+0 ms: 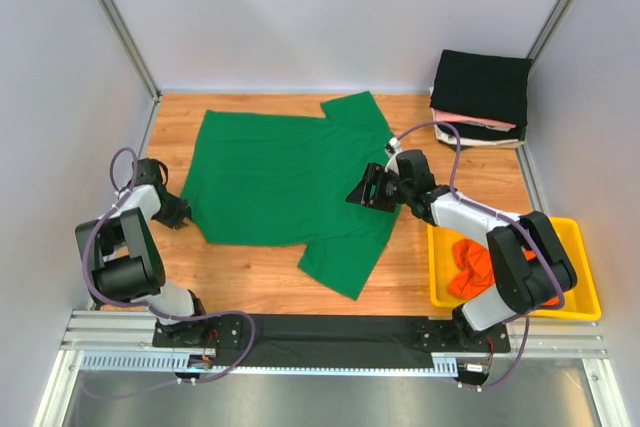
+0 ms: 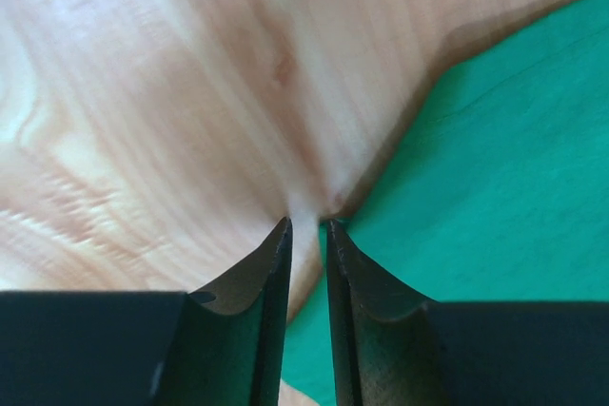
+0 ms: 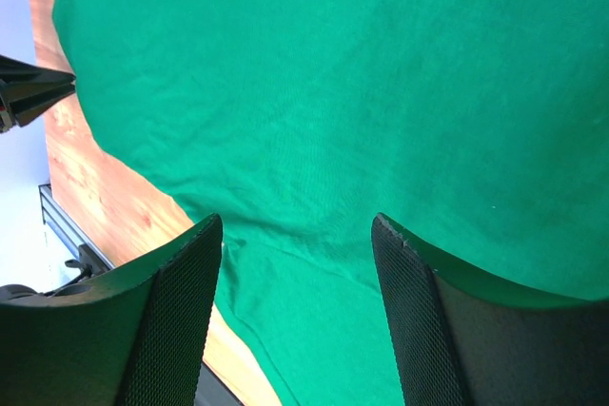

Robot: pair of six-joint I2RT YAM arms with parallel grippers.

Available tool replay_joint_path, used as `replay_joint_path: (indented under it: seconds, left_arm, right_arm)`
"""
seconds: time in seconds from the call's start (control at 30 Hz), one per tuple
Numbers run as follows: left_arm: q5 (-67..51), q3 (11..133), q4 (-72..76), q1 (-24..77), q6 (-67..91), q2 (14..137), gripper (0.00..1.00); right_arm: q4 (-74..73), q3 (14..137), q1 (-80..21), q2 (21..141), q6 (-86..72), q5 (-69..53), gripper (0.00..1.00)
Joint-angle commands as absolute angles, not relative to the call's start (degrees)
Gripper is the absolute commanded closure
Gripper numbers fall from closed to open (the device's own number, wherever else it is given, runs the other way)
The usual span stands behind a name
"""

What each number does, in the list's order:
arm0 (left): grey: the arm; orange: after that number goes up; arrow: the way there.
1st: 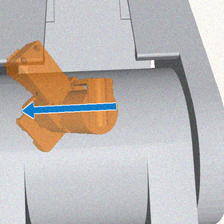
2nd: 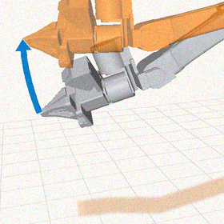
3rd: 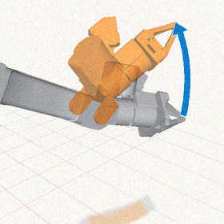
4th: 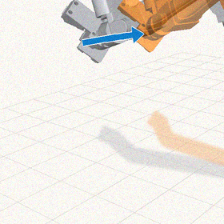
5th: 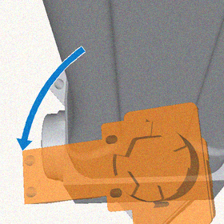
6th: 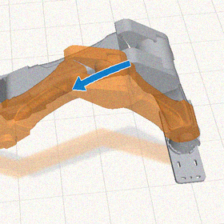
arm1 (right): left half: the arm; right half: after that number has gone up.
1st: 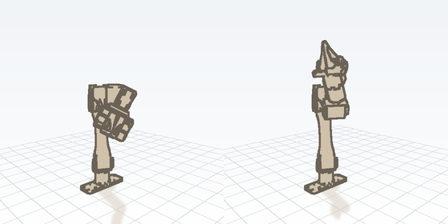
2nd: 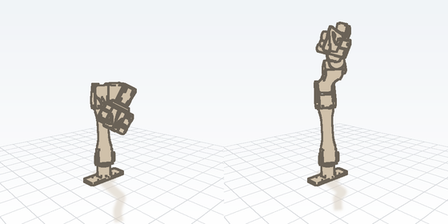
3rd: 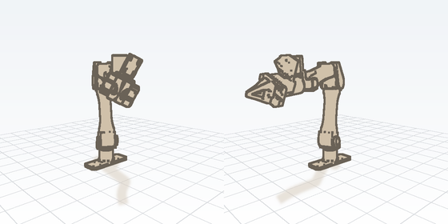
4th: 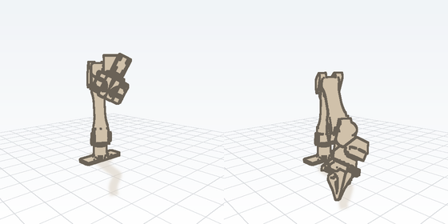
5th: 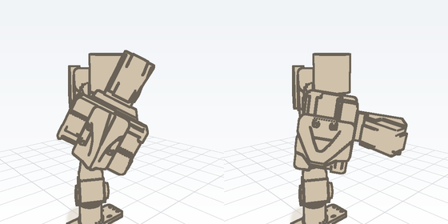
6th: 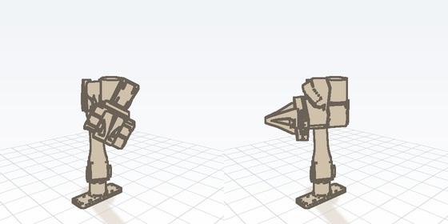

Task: Fold and stack the t-shirts
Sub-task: Fold the tshirt

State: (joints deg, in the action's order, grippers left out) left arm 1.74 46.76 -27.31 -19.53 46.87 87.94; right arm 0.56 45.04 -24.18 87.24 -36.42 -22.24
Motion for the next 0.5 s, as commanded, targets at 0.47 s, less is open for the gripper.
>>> replay_joint_path:
  seconds: [0.47]
  left_arm:
    - [4.31,43.59,-24.52,-18.72,48.16,86.22,0.71]
  right_arm:
    - [3.69,45.79,-24.08,88.94,-36.74,-23.38,0.35]
